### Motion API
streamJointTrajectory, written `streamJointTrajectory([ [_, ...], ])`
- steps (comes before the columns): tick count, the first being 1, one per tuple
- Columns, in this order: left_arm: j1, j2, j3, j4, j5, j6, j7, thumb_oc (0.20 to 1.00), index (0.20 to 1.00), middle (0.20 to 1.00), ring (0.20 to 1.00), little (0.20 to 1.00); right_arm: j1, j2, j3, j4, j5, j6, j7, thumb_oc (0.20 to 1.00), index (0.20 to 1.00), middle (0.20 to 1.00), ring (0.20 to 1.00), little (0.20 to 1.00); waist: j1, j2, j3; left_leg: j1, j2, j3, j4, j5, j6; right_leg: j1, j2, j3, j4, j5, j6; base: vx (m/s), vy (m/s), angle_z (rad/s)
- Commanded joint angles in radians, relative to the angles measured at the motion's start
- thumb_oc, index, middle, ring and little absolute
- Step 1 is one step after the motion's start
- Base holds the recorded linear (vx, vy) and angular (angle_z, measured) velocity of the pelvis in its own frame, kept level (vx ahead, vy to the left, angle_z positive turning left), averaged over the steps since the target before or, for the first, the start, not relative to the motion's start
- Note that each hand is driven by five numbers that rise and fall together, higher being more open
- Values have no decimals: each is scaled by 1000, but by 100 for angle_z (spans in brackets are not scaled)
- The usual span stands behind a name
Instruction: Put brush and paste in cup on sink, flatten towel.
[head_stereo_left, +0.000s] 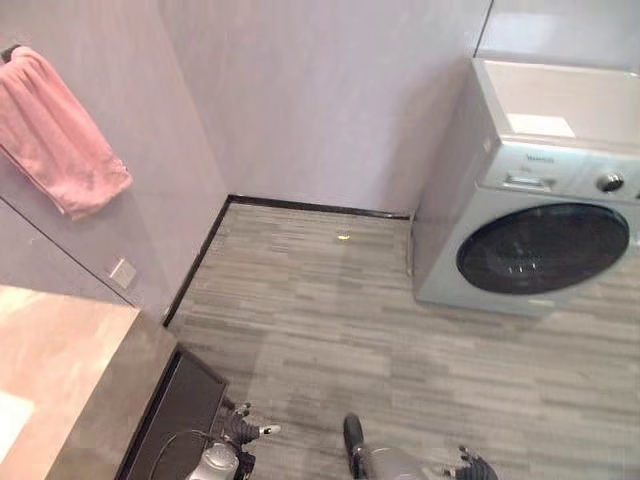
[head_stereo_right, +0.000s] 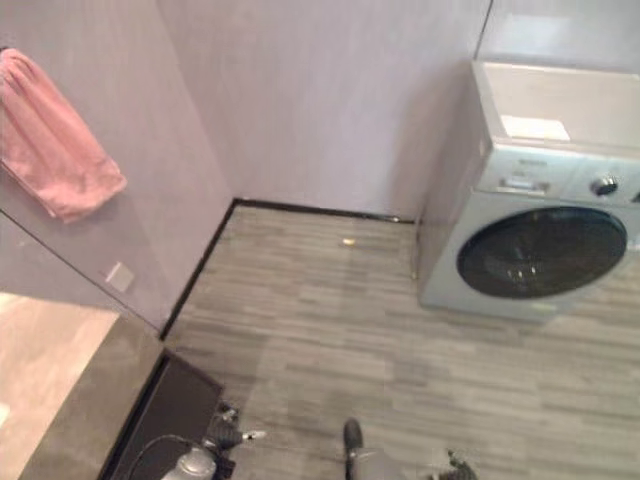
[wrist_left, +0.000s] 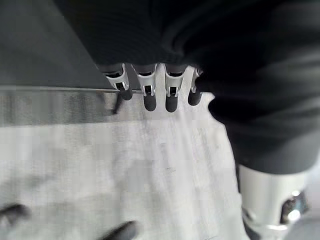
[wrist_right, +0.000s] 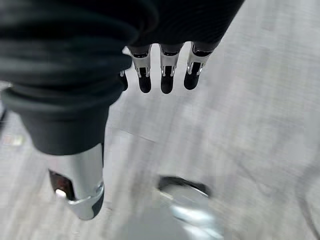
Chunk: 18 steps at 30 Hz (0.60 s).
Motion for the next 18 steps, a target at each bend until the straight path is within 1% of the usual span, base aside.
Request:
streamJointTrajectory([
  [1,-67,62,-11,-68,0,-14,3,1000,1000,1000,1000,1000,-2,-66,13,-88,0,-22,-19,1000,1000,1000,1000,1000,14,-64,105,25,-35,93,-11,301,113,-13,-8,85,11,62,53,360,-255,38],
  [2,-81,67,-19,-75,6,-14,4,1000,1000,1000,1000,1000,-15,-76,13,-88,-4,-21,-23,1000,1000,1000,1000,1000,34,-74,117,-55,-36,131,-33,253,126,24,-13,92,0,49,53,386,-168,-13],
  [3,-87,69,-22,-83,2,-14,9,1000,1000,1000,1000,1000,-19,-82,9,-84,-4,-20,-29,1000,1000,1000,1000,1000,50,-78,120,-118,-42,174,-79,215,132,63,-14,88,-16,38,60,436,-95,-27],
  [4,-83,75,-20,-99,-2,-13,10,1000,1000,1000,1000,1000,-13,-87,1,-80,-7,-18,-32,1000,1000,1000,1000,1000,64,-82,119,-164,-38,212,-113,194,135,92,-19,85,-27,24,67,427,-38,-10],
  [5,-82,76,-22,-104,-2,-13,7,1000,1000,1000,1000,1000,-12,-88,-4,-78,-8,-16,-35,1000,1000,1000,1000,1000,67,-81,113,-193,-12,273,-185,201,135,107,-23,77,-39,13,73,458,-8,-7],
  [6,-89,76,-35,-105,11,-11,2,1000,1000,1000,1000,1000,-8,-90,-9,-73,-10,-15,-39,1000,1000,1000,1000,1000,71,-76,111,-228,31,367,-280,209,133,143,-22,61,-47,-12,78,695,72,14],
  [7,-116,85,-53,-100,50,-5,-5,1000,1000,1000,1000,1000,-5,-89,-8,-66,-25,-12,-37,1000,1000,1000,1000,1000,83,-59,100,-238,43,439,-473,238,132,206,-9,45,-42,-56,89,820,129,15],
  [8,-127,92,-54,-101,58,-5,1,1000,1000,1000,1000,1000,-1,-89,-3,-65,-38,-10,-39,1000,1000,1000,1000,1000,88,-46,93,-248,47,442,-543,264,113,233,6,51,-36,-81,100,779,131,14],
  [9,-133,95,-53,-104,62,-4,4,1000,1000,1000,1000,1000,-9,-89,2,-62,-48,-5,-38,1000,1000,1000,1000,1000,96,-45,89,-241,55,447,-601,309,120,255,6,49,-26,-85,103,392,65,14],
  [11,-137,98,-54,-107,70,1,3,1000,1000,1000,1000,1000,-16,-89,5,-66,-56,0,-36,1000,1000,1000,1000,1000,96,-49,85,-227,55,447,-589,301,126,268,-2,49,-11,-80,109,417,85,-16],
  [12,-132,106,-70,-124,80,-5,-2,1000,1000,1000,1000,1000,-46,-64,28,-28,-68,0,-27,1000,1000,1000,1000,1000,109,-80,73,-221,16,441,-490,210,173,291,-51,67,56,-12,151,829,299,-41],
  [13,-119,114,-71,-137,85,-7,-4,1000,1000,1000,1000,1000,-37,-51,25,-26,-74,1,-14,1000,1000,1000,1000,1000,107,-89,61,-171,-21,472,-534,181,207,252,-75,86,184,118,207,711,304,-59],
  [14,-118,113,-73,-137,85,-7,-4,1000,1000,1000,1000,1000,-35,-51,24,-25,-74,1,-14,1000,1000,1000,1000,1000,103,-95,60,-163,-38,459,-534,159,203,259,-87,86,192,101,216,467,270,-58],
  [15,-105,118,-67,-155,81,-6,-6,1000,1000,1000,1000,1000,-33,-43,27,-25,-78,2,-6,1000,1000,1000,1000,1000,112,-87,56,-144,-43,469,-553,166,228,223,-87,91,282,208,228,296,201,-45],
  [16,-100,124,-68,-177,77,-4,-9,1000,1000,1000,1000,1000,-32,-40,28,-30,-80,4,-2,1000,1000,1000,1000,1000,112,-75,59,-115,-49,457,-574,158,240,181,-96,78,361,245,233,415,270,-16],
  [17,-94,131,-71,-191,79,-2,-12,1000,1000,1000,1000,1000,-32,-35,35,-39,-84,6,6,1000,1000,1000,1000,1000,111,-63,67,-82,-56,446,-592,150,253,155,-107,55,420,266,234,418,261,10],
  [18,-85,131,-75,-199,83,-1,-17,1000,1000,1000,1000,1000,-26,-30,39,-41,-89,8,10,1000,1000,1000,1000,1000,106,-55,73,-52,-64,432,-603,132,263,128,-118,38,460,254,231,602,259,42],
])
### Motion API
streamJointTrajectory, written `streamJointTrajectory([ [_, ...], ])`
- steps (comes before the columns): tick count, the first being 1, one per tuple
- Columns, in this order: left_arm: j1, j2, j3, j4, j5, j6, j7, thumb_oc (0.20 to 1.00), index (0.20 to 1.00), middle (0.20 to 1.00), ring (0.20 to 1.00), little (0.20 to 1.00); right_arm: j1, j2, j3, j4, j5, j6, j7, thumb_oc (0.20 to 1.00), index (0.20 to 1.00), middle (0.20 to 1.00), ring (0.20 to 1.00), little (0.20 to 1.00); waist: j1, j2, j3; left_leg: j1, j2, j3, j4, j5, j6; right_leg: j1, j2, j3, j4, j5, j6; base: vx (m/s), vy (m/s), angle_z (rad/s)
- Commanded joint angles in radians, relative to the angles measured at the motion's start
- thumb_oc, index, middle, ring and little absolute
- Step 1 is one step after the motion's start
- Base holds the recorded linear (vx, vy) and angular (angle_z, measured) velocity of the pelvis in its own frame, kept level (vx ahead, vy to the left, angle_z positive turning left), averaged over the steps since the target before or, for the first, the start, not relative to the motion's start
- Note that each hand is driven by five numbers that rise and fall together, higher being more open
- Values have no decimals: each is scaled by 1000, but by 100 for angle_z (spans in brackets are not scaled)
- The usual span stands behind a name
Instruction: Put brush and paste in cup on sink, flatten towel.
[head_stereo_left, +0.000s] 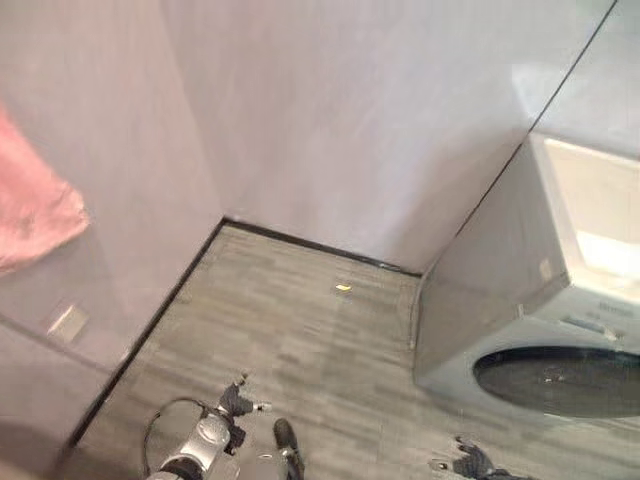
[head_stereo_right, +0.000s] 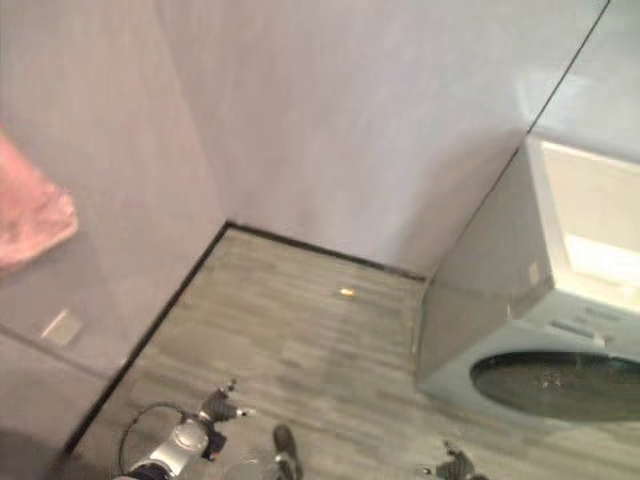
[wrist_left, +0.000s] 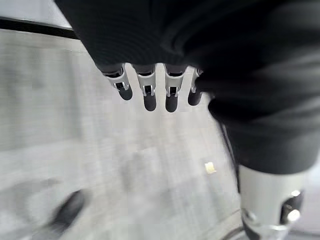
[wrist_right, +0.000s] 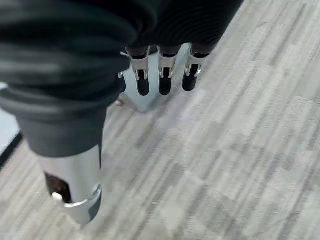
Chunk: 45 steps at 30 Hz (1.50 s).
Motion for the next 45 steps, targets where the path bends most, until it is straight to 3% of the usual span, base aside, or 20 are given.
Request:
streamJointTrajectory([
  [1,-35,2,-2,-73,30,-21,-12,1000,1000,1000,1000,1000,-52,-14,-25,-16,-17,-10,16,1000,1000,1000,1000,1000,-14,56,60,18,22,-62,66,-26,-141,-143,-38,81,-178,366,40,430,157,67],
  [2,-35,1,-2,-73,30,-21,-12,1000,1000,1000,1000,1000,-52,-15,-25,-16,-17,-10,16,1000,1000,1000,1000,1000,-13,58,58,15,24,-62,66,-24,-141,-145,-36,81,-180,368,39,469,133,95],
  [3,-36,-1,0,-60,33,-23,-9,1000,1000,1000,1000,1000,-44,-9,-24,-17,-11,-13,19,1000,1000,1000,1000,1000,-26,57,63,49,8,-81,54,-27,-147,-178,-30,79,-247,318,25,463,10,114],
  [4,-34,-10,9,-44,26,-25,0,1000,1000,1000,1000,1000,-33,0,-17,-16,-5,-17,20,1000,1000,1000,1000,1000,-40,57,61,87,-7,-135,61,-47,-163,-211,-46,71,-429,251,-2,463,10,101],
  [5,-34,-10,10,-44,26,-25,0,1000,1000,1000,1000,1000,-33,0,-16,-16,-5,-17,19,1000,1000,1000,1000,1000,-43,58,60,85,-6,-137,61,-46,-163,-210,-46,68,-434,255,-3,513,-81,84],
  [6,-36,-21,6,-26,27,-29,0,1000,1000,1000,1000,1000,-25,4,-12,-15,4,-22,21,1000,1000,1000,1000,1000,-65,53,62,107,-25,-194,76,-66,-169,-222,-25,151,-550,255,-4,380,-75,113],
  [8,-59,-35,-5,28,43,-39,-3,1000,1000,1000,1000,1000,-17,-5,-7,-23,24,-23,30,1000,1000,1000,1000,1000,-105,42,80,142,-41,-285,100,-104,-181,-242,17,358,-628,284,31,506,-114,177],
  [10,-63,-44,-21,45,49,-35,-3,1000,1000,1000,1000,1000,-14,-2,0,-30,10,-19,35,1000,1000,1000,1000,1000,-91,28,74,144,-51,-313,113,-108,-187,-226,13,333,-632,299,37,263,-111,205],
  [13,-42,-46,-9,56,39,-37,7,1000,1000,1000,1000,1000,-18,3,11,-17,7,-22,35,1000,1000,1000,1000,1000,-79,21,55,123,-58,-356,112,-107,-193,-201,15,297,-648,306,8,181,-130,141],
  [20,-16,-12,21,63,14,-49,14,1000,1000,1000,1000,1000,-63,-11,26,30,-4,-38,25,1000,1000,1000,1000,1000,-41,9,46,88,-24,-422,53,-71,-223,-171,5,187,-690,284,-35,100,-106,47],
  [29,1,1,47,37,-30,-60,24,1000,1000,1000,1000,1000,-76,4,55,-16,28,-56,41,1000,1000,1000,1000,1000,-24,12,59,67,1,-454,-2,-52,-244,-162,-27,79,-697,254,-45,7,-31,36],
  [30,-1,-2,47,37,-36,-60,24,1000,1000,1000,1000,1000,-76,5,50,-22,42,-59,39,1000,1000,1000,1000,1000,-24,14,62,56,1,-445,7,-48,-245,-158,-39,62,-701,255,-44,-39,94,50],
  [31,-7,-12,51,39,-39,-60,27,1000,1000,1000,1000,1000,-83,2,32,-29,60,-66,38,1000,1000,1000,1000,1000,-48,26,63,51,33,-320,16,-44,-252,-150,-73,17,-705,253,-34,-58,156,72],
  [33,-9,-20,58,29,-56,-59,24,1000,1000,1000,1000,1000,-87,8,19,-20,71,-57,29,1000,1000,1000,1000,1000,-65,32,63,55,63,-184,29,-71,-254,-151,-102,-16,-701,255,-24,-26,170,132],
  [35,4,-19,60,-6,-75,-65,29,1000,1000,1000,1000,1000,-100,9,13,-30,84,-57,21,1000,1000,1000,1000,1000,-54,49,59,34,59,-180,63,-78,-254,-137,-122,-44,-689,249,-21,47,134,117],
  [40,90,34,74,-129,-45,-70,9,1000,1000,1000,1000,1000,-115,1,27,-79,80,-54,36,1000,1000,1000,1000,1000,-23,54,53,31,20,-231,106,-114,-227,-103,-152,-45,-643,239,-16,91,157,14],
  [45,139,82,106,-195,-12,-75,6,1000,1000,1000,1000,1000,-161,11,21,-95,93,-52,35,1000,1000,1000,1000,1000,18,52,32,63,-27,-280,95,-118,-209,-62,-203,-68,-622,283,10,64,208,38],
])
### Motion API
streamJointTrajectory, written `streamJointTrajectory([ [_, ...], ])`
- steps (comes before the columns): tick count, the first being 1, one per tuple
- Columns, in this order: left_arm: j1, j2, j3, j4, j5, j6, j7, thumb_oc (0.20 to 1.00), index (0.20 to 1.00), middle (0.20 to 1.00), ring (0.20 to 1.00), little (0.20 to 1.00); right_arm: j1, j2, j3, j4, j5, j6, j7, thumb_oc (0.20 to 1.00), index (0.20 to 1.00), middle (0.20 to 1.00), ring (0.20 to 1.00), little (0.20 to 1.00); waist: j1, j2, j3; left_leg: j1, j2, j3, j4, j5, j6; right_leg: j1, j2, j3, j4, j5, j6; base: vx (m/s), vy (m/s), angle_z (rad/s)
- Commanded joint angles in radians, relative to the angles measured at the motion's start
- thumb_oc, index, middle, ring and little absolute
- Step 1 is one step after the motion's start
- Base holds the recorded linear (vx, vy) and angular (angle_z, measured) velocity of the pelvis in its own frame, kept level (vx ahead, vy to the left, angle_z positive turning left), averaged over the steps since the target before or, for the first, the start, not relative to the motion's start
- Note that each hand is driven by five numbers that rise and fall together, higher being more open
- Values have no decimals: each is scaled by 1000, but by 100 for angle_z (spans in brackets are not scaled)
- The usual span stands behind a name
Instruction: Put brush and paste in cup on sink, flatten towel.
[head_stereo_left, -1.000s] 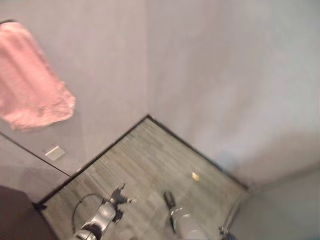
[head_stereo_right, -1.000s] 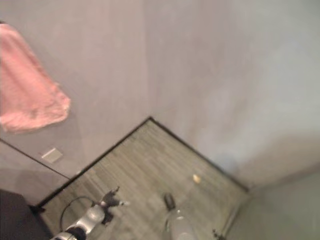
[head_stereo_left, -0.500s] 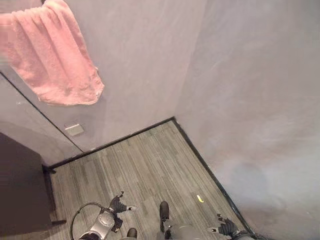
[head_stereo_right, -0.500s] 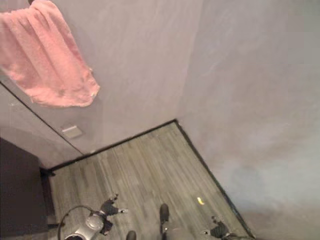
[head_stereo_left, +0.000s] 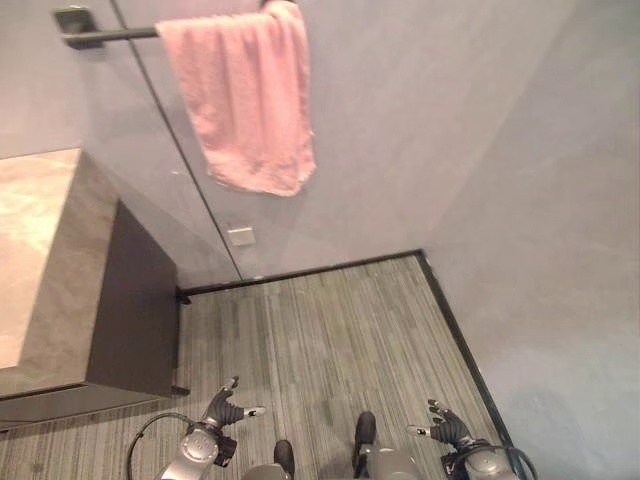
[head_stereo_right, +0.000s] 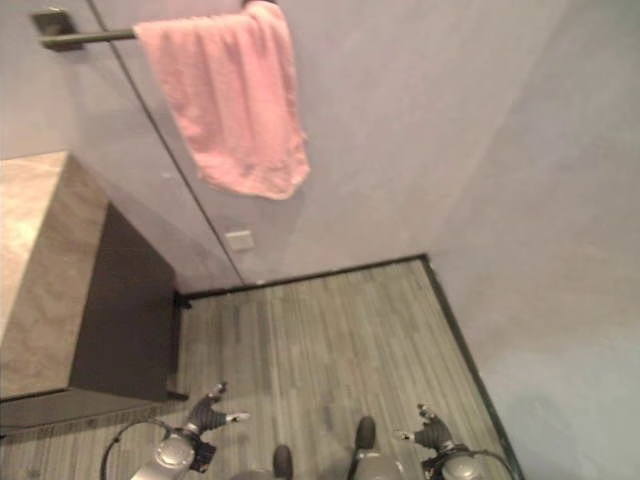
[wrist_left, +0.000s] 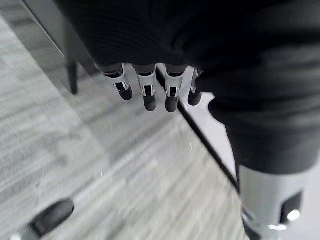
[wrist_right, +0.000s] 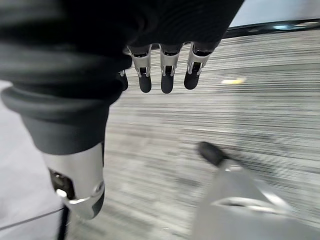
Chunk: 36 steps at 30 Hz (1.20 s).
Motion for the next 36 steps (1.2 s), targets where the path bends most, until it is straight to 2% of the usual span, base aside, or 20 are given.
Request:
streamJointTrajectory([
  [1,-29,35,37,-21,34,-40,4,1000,1000,1000,1000,1000,-51,3,0,5,38,-18,-9,1000,1000,1000,1000,1000,24,-21,-31,-2,-67,-12,60,-25,-3,50,-34,69,79,30,77,67,259,51],
  [3,-26,41,39,-35,34,-39,2,1000,1000,1000,1000,1000,-60,11,0,14,40,-14,-9,1000,1000,1000,1000,1000,32,-16,-33,6,-77,-32,51,-16,3,50,-43,73,104,47,79,50,182,37],
  [5,-21,57,35,-76,43,-39,-6,1000,1000,1000,1000,1000,-59,7,-6,4,52,-14,-6,1000,1000,1000,1000,1000,27,-6,-33,13,-81,-65,51,-7,11,29,-13,124,188,37,69,53,158,34],
  [7,-25,70,17,-99,50,-43,-16,1000,1000,1000,1000,1000,-50,-1,-13,-15,78,-22,-1,1000,1000,1000,1000,1000,2,1,-27,32,-90,-120,43,6,18,-8,104,259,271,-6,52,88,172,36],
  [11,-49,76,-24,-74,98,-48,-23,1000,1000,1000,1000,1000,-27,-5,-20,6,89,-26,-2,1000,1000,1000,1000,1000,-23,11,-19,67,-96,-169,16,26,17,-87,174,260,275,-47,26,92,81,66],
  [17,-66,52,-37,-37,101,-41,-15,1000,1000,1000,1000,1000,-4,8,-52,34,140,-24,-8,1000,1000,1000,1000,1000,-58,14,-2,126,-105,-205,20,7,2,-153,170,222,161,7,39,177,-22,20],
  [18,-71,35,-37,-9,100,-42,-13,1000,1000,1000,1000,1000,-5,10,-57,32,139,-20,-12,1000,1000,1000,1000,1000,-72,15,6,166,-103,-215,19,0,-8,-198,156,211,109,56,55,293,-81,20],
  [20,-68,27,-42,-5,98,-41,-15,1000,1000,1000,1000,1000,0,12,-61,22,140,-16,-9,1000,1000,1000,1000,1000,-76,15,1,197,-96,-217,17,-5,-16,-187,133,159,77,69,58,336,-136,18],
  [22,-68,18,-59,-1,109,-40,-23,1000,1000,1000,1000,1000,10,10,-58,24,137,-16,-8,1000,1000,1000,1000,1000,-81,13,-19,215,-87,-222,29,-11,-25,-146,151,178,65,55,43,307,-165,43],
  [25,-69,-6,-58,27,103,-36,-17,1000,1000,1000,1000,1000,4,-3,-47,42,106,-13,-15,1000,1000,1000,1000,1000,-73,21,-49,212,-71,-212,94,28,-62,-86,189,174,36,38,17,225,-136,13],
  [26,-86,-19,-71,36,102,-38,-16,1000,1000,1000,1000,1000,0,-16,-34,51,79,-15,-22,1000,1000,1000,1000,1000,-73,17,-45,128,-76,-185,258,138,-132,-38,187,178,-3,36,3,187,-131,-20],
  [27,-85,-19,-71,36,102,-38,-16,1000,1000,1000,1000,1000,0,-16,-33,51,78,-15,-23,1000,1000,1000,1000,1000,-72,21,-46,130,-71,-185,259,131,-132,-36,192,178,-2,31,3,162,-136,7],
  [28,-95,-19,-79,33,106,-38,-18,1000,1000,1000,1000,1000,-3,-24,-28,39,67,-17,-28,1000,1000,1000,1000,1000,-74,11,-38,83,-60,-147,333,173,-164,-9,182,179,-19,25,-3,66,-47,28],
  [29,-95,-19,-79,33,106,-38,-18,1000,1000,1000,1000,1000,-3,-24,-28,39,66,-16,-28,1000,1000,1000,1000,1000,-73,12,-37,79,-59,-147,341,169,-164,-9,183,178,-20,26,-3,108,-186,18],
  [30,-122,-16,-95,19,105,-38,-14,1000,1000,1000,1000,1000,-5,-37,-18,16,48,-16,-43,1000,1000,1000,1000,1000,-67,-20,-10,-20,-20,-41,495,195,-167,27,159,186,-29,15,-28,108,-225,6],
  [31,-136,-14,-102,8,106,-38,-3,1000,1000,1000,1000,1000,-3,-40,-14,9,43,-17,-53,1000,1000,1000,1000,1000,-67,-31,-2,-64,7,30,524,183,-159,43,148,173,-43,8,-35,218,-273,11],
  [32,-161,-21,-114,15,113,-36,7,1000,1000,1000,1000,1000,1,-40,-13,14,41,-12,-63,1000,1000,1000,1000,1000,-68,-36,-3,-101,91,148,467,150,-135,78,137,156,-72,0,-31,156,-132,31],
  [33,-161,-21,-115,15,113,-36,8,1000,1000,1000,1000,1000,1,-40,-13,14,41,-12,-63,1000,1000,1000,1000,1000,-66,-36,-2,-100,92,150,468,149,-134,79,137,158,-73,0,-31,223,-43,48],
  [34,-169,-27,-112,28,113,-37,14,1000,1000,1000,1000,1000,5,-44,-9,19,25,-10,-69,1000,1000,1000,1000,1000,-67,-38,-12,-144,123,200,360,116,-119,99,122,146,-96,-7,-17,120,8,30],
  [36,-169,-30,-105,48,114,-38,23,1000,1000,1000,1000,1000,5,-44,-6,21,19,-10,-69,1000,1000,1000,1000,1000,-68,-34,-15,-153,119,207,304,104,-112,102,121,152,-99,-13,-10,171,45,16],
])
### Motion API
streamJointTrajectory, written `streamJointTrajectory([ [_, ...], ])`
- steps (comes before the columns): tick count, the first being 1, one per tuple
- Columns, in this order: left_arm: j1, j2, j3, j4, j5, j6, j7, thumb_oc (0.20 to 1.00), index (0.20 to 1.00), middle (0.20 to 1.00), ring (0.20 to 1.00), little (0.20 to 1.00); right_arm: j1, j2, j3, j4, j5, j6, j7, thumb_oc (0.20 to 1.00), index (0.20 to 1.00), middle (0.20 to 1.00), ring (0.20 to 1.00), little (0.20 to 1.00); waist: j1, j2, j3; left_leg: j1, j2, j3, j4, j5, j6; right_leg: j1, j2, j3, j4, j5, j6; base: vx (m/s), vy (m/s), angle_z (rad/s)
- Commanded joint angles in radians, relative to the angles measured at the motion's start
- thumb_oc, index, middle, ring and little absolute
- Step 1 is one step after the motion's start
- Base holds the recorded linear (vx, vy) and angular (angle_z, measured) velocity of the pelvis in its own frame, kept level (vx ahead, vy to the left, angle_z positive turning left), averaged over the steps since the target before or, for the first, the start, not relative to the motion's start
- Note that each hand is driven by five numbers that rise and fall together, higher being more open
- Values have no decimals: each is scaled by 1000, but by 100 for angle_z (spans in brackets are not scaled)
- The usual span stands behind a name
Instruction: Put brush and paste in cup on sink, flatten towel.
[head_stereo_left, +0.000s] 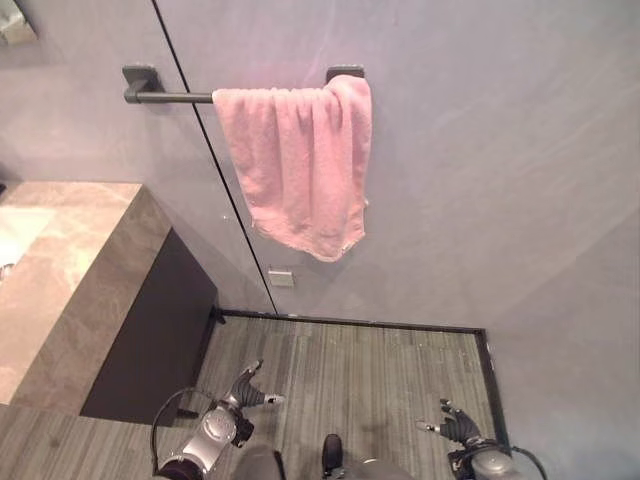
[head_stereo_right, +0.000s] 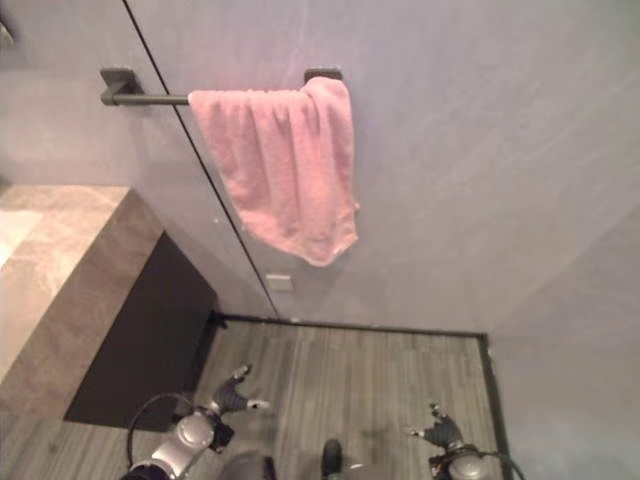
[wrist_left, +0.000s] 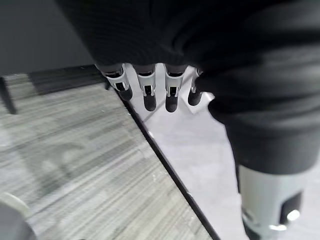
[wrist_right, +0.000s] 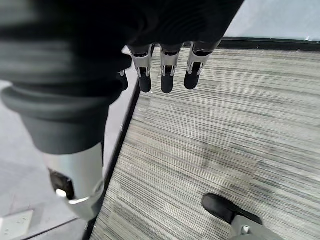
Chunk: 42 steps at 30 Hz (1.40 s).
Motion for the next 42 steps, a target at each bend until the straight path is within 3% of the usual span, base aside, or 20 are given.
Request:
streamJointTrajectory([
  [1,-17,19,18,-1,23,-25,45,1000,1000,1000,1000,1000,9,-45,-13,-26,-47,-13,-22,1000,1000,1000,1000,1000,8,11,-1,122,-66,17,-281,99,62,1,-87,95,11,42,209,227,111,-1],
  [2,-9,18,22,-1,22,-23,52,1000,1000,1000,1000,1000,6,-46,-2,-28,-64,-11,-22,1000,1000,1000,1000,1000,20,23,3,117,-68,-12,-348,120,62,13,-82,107,11,32,213,334,209,-26],
  [3,0,16,33,0,15,-25,63,1000,1000,1000,1000,1000,-11,-46,19,-4,-100,-9,-31,1000,1000,1000,1000,1000,43,44,7,112,-42,-69,-486,212,46,32,-74,136,11,15,217,261,169,-41],
  [4,0,16,33,0,15,-25,63,1000,1000,1000,1000,1000,-12,-45,19,-4,-100,-10,-31,1000,1000,1000,1000,1000,44,43,10,121,-43,-67,-496,216,46,35,-74,138,11,14,217,357,249,-91],
  [5,3,10,42,19,10,-27,73,1000,1000,1000,1000,1000,-31,-50,37,-5,-132,-10,-33,1000,1000,1000,1000,1000,49,52,10,103,20,-56,-565,269,22,50,-89,158,14,-2,223,181,129,-86],
  [6,2,9,42,20,11,-28,73,1000,1000,1000,1000,1000,-31,-50,38,-4,-132,-10,-34,1000,1000,1000,1000,1000,51,51,12,108,19,-52,-568,270,22,51,-89,160,15,-3,223,272,196,-88],
  [8,10,3,56,49,5,-28,83,1000,1000,1000,1000,1000,-45,-46,54,3,-148,-8,-26,1000,1000,1000,1000,1000,58,65,0,124,80,-17,-583,311,-2,90,-96,188,12,-25,235,294,214,-45],
  [14,15,6,55,63,9,-32,88,1000,1000,1000,1000,1000,-66,-23,50,31,-145,-2,-25,1000,1000,1000,1000,1000,76,66,-22,139,40,-13,-501,242,30,138,-166,229,37,-52,269,233,256,-78],
  [17,15,7,55,63,9,-32,88,1000,1000,1000,1000,1000,-66,-22,50,31,-145,-2,-25,1000,1000,1000,1000,1000,77,65,-21,138,39,-13,-496,238,30,138,-168,230,37,-52,270,70,117,-9],
  [18,17,26,59,41,0,-31,85,1000,1000,1000,1000,1000,-64,-11,26,27,-118,1,-21,1000,1000,1000,1000,1000,75,51,-21,123,0,9,-419,177,58,140,-227,230,71,-37,299,214,545,-14],
  [19,13,35,52,44,11,-29,89,1000,1000,1000,1000,1000,-70,5,27,40,-116,6,-14,1000,1000,1000,1000,1000,82,43,-26,120,-47,24,-401,133,85,97,-288,235,103,46,331,238,624,-7],
  [21,16,40,56,40,12,-27,86,1000,1000,1000,1000,1000,-74,12,25,51,-120,8,-16,1000,1000,1000,1000,1000,91,45,-33,124,-68,26,-413,119,98,62,-313,220,118,107,330,99,376,-15],
  [22,23,48,61,29,5,-24,83,1000,1000,1000,1000,1000,-75,18,25,44,-117,11,-17,1000,1000,1000,1000,1000,98,44,-31,132,-77,34,-416,108,105,49,-329,176,134,127,326,106,382,-45],
  [23,41,66,69,14,9,-21,73,1000,1000,1000,1000,1000,-70,27,30,23,-109,10,-10,1000,1000,1000,1000,1000,97,41,-36,151,-95,44,-441,100,115,30,-311,130,157,123,316,76,279,-45],
  [26,44,72,69,21,15,-19,68,1000,1000,1000,1000,1000,-68,31,33,22,-107,7,-10,1000,1000,1000,1000,1000,92,41,-40,172,-109,46,-464,97,120,7,-275,122,158,115,310,92,216,-9],
  [27,44,77,73,17,15,-19,64,1000,1000,1000,1000,1000,-66,28,33,3,-100,1,-8,1000,1000,1000,1000,1000,79,41,-35,186,-123,36,-476,93,124,-15,-231,143,168,93,300,101,196,10],
  [31,48,90,62,-13,26,-23,49,1000,1000,1000,1000,1000,-53,21,22,-13,-64,-8,-13,1000,1000,1000,1000,1000,54,54,-19,246,-145,11,-501,79,131,-56,-153,154,162,35,280,118,138,28],
  [35,55,106,57,-57,33,-30,39,1000,1000,1000,1000,1000,-47,5,-7,-22,-34,-14,-15,1000,1000,1000,1000,1000,41,58,-4,280,-150,-9,-484,60,134,-76,-158,158,153,51,284,97,12,28],
  [41,113,163,65,-170,61,-46,-1,1000,1000,1000,1000,1000,-17,-54,-77,-53,10,-25,0,1000,1000,1000,1000,1000,54,47,-36,300,-150,-5,-496,58,125,-14,-170,145,72,72,291,64,-51,2],
  [42,148,211,81,-254,64,-63,-32,1000,1000,1000,1000,1000,-2,-94,-115,-108,36,-38,15,1000,1000,1000,1000,1000,58,48,-44,304,-145,-8,-507,66,118,-2,-168,143,53,75,293,51,-103,-5],
])
